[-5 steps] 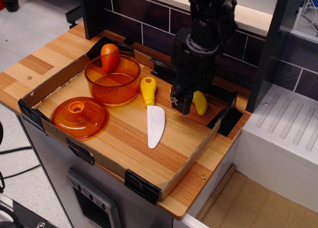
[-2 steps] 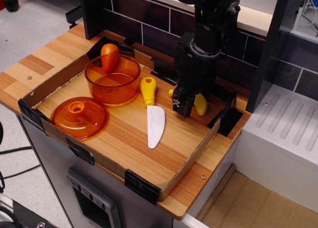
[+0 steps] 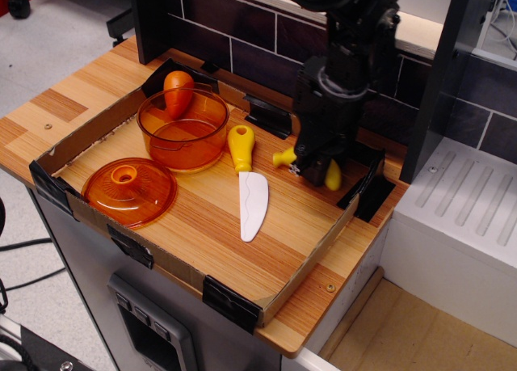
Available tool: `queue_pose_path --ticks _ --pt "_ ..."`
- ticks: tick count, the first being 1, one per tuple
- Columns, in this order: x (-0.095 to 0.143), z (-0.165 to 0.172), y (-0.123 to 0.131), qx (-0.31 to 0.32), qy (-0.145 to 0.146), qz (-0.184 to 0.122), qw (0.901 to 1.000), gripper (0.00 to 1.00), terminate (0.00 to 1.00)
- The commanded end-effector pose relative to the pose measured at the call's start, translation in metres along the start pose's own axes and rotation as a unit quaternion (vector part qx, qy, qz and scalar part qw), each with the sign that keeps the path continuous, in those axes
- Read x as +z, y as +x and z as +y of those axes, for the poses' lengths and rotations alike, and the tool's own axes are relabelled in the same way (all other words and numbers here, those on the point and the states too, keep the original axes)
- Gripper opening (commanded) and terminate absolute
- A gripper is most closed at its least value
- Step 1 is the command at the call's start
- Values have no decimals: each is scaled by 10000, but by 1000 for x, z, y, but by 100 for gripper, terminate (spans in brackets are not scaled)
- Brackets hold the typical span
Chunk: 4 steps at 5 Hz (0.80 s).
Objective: Put banana in pot
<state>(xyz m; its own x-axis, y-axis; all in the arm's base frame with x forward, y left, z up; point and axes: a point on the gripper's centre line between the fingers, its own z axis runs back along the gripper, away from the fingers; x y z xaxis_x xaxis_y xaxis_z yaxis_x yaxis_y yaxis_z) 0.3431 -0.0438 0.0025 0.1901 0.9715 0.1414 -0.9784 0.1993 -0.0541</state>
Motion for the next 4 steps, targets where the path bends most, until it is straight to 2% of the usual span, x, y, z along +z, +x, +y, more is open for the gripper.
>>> queue_pose_path --ticks 1,2,3,4 --pt "38 1 11 -392 -403 35 9984 0 0" --pt "59 9 15 -544 -711 -49 9960 0 0" --pt "97 22 36 -583 -1073 -293 9921 0 0" --pt "102 30 60 -462 -1030 -414 9927 0 0"
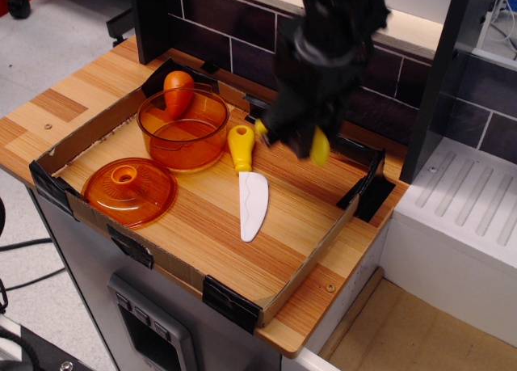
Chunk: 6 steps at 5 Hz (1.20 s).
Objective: Put banana in pot
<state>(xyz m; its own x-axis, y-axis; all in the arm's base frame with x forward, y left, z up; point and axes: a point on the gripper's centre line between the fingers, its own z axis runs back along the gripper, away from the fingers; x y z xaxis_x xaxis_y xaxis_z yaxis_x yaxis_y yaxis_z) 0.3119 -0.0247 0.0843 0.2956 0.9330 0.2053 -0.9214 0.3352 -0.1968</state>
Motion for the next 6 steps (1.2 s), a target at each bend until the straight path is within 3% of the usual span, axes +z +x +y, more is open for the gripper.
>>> queue_pose_path --ticks 1,3,5,6 --pt "13 11 63 322 25 -159 9994 0 0" --pt "-6 19 101 566 194 -316 9977 0 0" --pt "-21 24 110 435 190 -567 9973 0 0" --pt "-22 24 110 554 316 -466 9969 100 0"
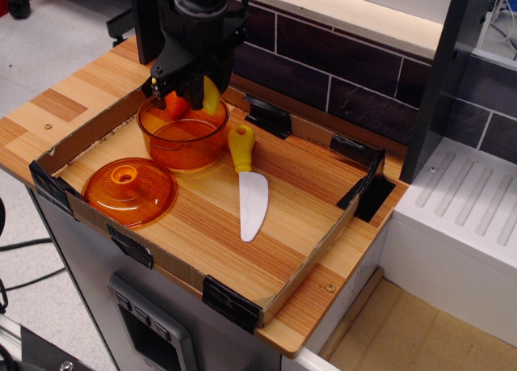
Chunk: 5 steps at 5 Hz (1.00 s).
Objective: Put banana in pot
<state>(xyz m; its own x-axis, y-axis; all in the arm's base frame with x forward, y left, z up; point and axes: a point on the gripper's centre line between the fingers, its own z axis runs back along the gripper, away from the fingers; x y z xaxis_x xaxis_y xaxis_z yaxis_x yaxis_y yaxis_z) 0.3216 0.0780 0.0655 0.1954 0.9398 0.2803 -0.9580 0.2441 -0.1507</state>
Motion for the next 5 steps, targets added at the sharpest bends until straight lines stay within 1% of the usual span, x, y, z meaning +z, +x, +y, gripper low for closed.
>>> queue_pose_path --ticks 1,2,3,4,5 --pt "14 -7 18 267 -40 21 9996 100 0" --pt "23 -11 19 376 -98 93 9992 100 0" --pt "45 -19 16 400 -290 284 9984 100 0" --pt "64 -27 14 406 -366 448 9975 100 0" --pt "64 -27 14 406 -366 448 9975 100 100"
